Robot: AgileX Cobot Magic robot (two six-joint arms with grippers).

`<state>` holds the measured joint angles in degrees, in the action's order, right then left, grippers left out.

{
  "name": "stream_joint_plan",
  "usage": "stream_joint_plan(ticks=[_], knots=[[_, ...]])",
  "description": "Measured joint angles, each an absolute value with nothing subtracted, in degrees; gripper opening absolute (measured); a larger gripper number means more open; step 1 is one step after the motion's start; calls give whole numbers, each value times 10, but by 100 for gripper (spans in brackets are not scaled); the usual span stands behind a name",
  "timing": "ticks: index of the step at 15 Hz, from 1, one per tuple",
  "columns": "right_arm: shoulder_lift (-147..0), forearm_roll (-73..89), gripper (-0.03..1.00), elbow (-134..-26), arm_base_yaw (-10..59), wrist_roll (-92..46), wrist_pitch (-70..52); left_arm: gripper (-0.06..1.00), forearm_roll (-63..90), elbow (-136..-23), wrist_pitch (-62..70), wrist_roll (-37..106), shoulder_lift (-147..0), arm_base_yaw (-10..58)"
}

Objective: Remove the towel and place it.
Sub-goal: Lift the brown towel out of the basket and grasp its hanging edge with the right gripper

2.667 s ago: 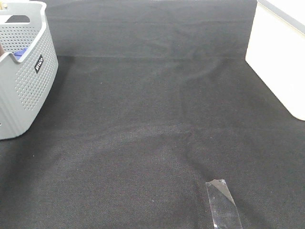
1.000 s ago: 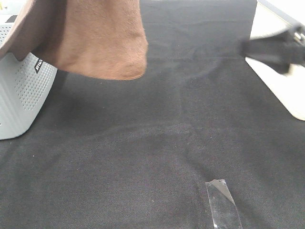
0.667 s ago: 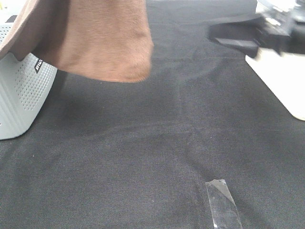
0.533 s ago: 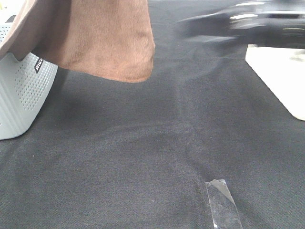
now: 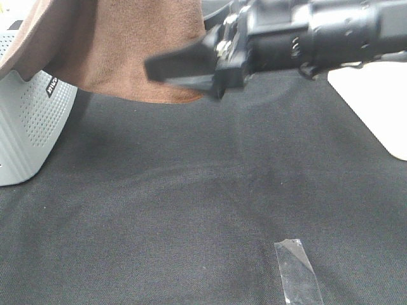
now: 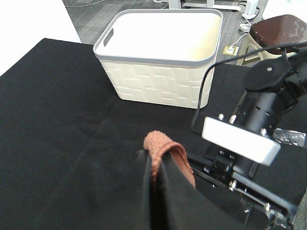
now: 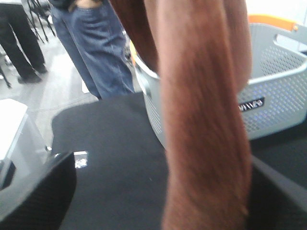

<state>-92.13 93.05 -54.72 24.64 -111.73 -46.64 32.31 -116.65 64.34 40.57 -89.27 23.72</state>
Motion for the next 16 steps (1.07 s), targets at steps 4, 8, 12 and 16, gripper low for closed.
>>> stream_joint_plan(ticks=[4, 8, 12, 16], knots=[[-925, 877, 50, -547, 246, -1102, -435, 0, 321, -1167, 629, 406, -893, 237], [-925, 877, 5, -547, 246, -1100, -427, 0, 321, -1167, 629, 406, -893, 237], [-925, 876, 1, -547, 246, -1085, -427, 0, 321, -1167, 629, 406, -893, 237], [-924, 873, 1, -547, 246, -953, -373, 0, 321, -1167, 643, 402, -893, 237]])
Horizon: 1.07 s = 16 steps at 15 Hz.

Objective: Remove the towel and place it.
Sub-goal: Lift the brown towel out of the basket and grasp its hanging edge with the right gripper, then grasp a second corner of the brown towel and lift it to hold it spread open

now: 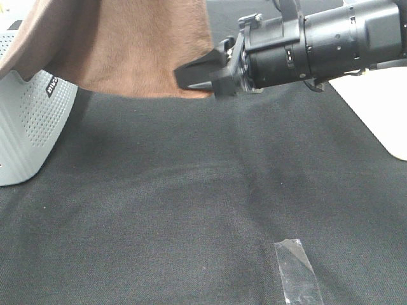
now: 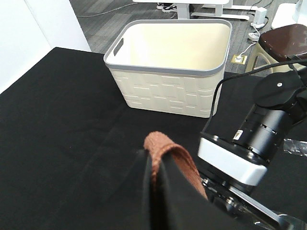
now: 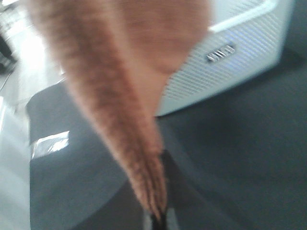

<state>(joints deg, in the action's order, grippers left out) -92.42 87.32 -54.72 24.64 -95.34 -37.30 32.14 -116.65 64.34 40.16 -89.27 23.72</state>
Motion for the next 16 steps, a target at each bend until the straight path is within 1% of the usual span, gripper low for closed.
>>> stream_joint_plan(ticks=[2, 3, 4, 6, 7, 8, 9, 10, 12, 14, 16], knots=[[-903, 814, 1, -557, 246, -862, -340, 0, 321, -1167, 669, 389, -893, 237], [-884, 751, 1, -578, 246, -790, -333, 0, 321, -1167, 677, 388, -893, 237], [-867, 674, 1, -603, 246, -708, -333, 0, 321, -1167, 677, 388, -893, 237], [-849, 461, 1, -684, 246, -504, -355, 0, 321, -1167, 673, 397, -893, 237], [-849, 401, 1, -711, 246, -449, -368, 0, 321, -1167, 667, 406, -894, 237], [-849, 297, 1, -764, 246, -360, -396, 0, 324, -1167, 654, 413, -897, 237], [-852, 116, 1, -882, 246, -238, -461, 0, 325, -1167, 608, 429, -906, 237], [-858, 45, 1, -940, 246, -201, -491, 0, 328, -1167, 576, 433, -910, 237], [-882, -48, 1, -1036, 246, -166, -517, 0, 337, -1167, 510, 446, -916, 237], [-911, -103, 1, -1118, 246, -155, -523, 0, 341, -1167, 439, 477, -922, 237], [-939, -132, 1, -1173, 246, -141, -523, 0, 341, -1167, 410, 500, -929, 237]])
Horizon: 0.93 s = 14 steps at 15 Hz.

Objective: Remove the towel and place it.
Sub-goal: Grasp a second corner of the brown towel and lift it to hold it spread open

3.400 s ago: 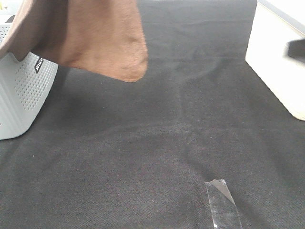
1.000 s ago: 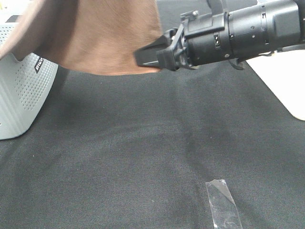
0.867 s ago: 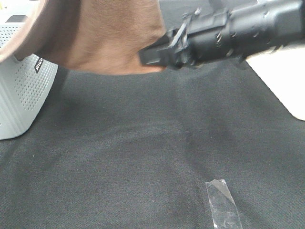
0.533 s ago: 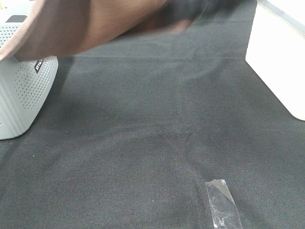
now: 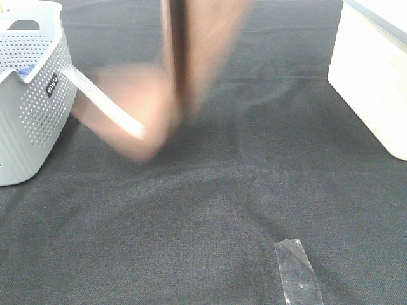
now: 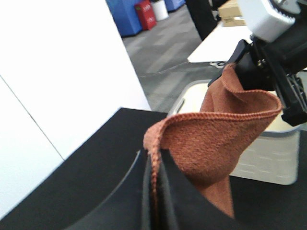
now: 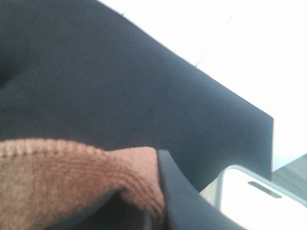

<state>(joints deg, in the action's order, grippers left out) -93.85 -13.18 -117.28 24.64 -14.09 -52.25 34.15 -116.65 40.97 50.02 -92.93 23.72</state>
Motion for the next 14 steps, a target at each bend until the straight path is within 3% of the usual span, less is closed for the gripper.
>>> stream_joint_plan(ticks=[7, 14], knots=[[-983, -210, 1, -1189, 246, -91, -409, 0, 300, -1167, 270, 551, -972, 237], [-1037, -397, 1, -1192, 246, 108, -214, 0, 288, -1167, 36, 572, -1018, 237]])
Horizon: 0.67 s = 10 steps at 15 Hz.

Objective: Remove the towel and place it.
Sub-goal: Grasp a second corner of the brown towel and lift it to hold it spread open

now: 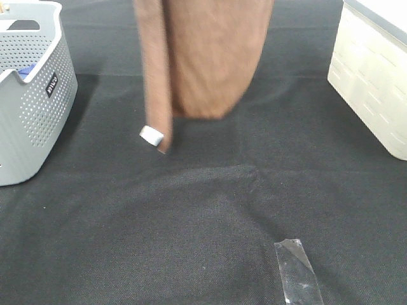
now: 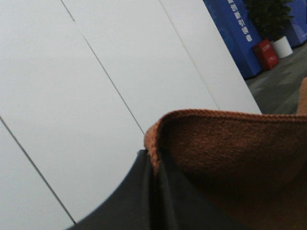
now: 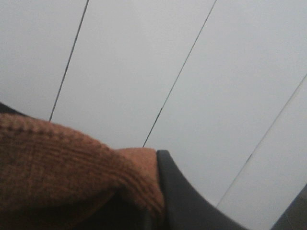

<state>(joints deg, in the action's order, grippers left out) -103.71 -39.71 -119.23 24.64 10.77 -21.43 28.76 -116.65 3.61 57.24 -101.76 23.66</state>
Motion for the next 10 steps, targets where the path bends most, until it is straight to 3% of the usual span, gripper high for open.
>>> stream_joint_plan(ticks=[7, 10], knots=[[-1121, -493, 1, -1270, 201, 280, -124, 0, 230, -1167, -192, 580, -1091, 230], [-1142, -495, 1, -1274, 200, 283, -83, 0, 193, -1167, -246, 487, -1124, 208]])
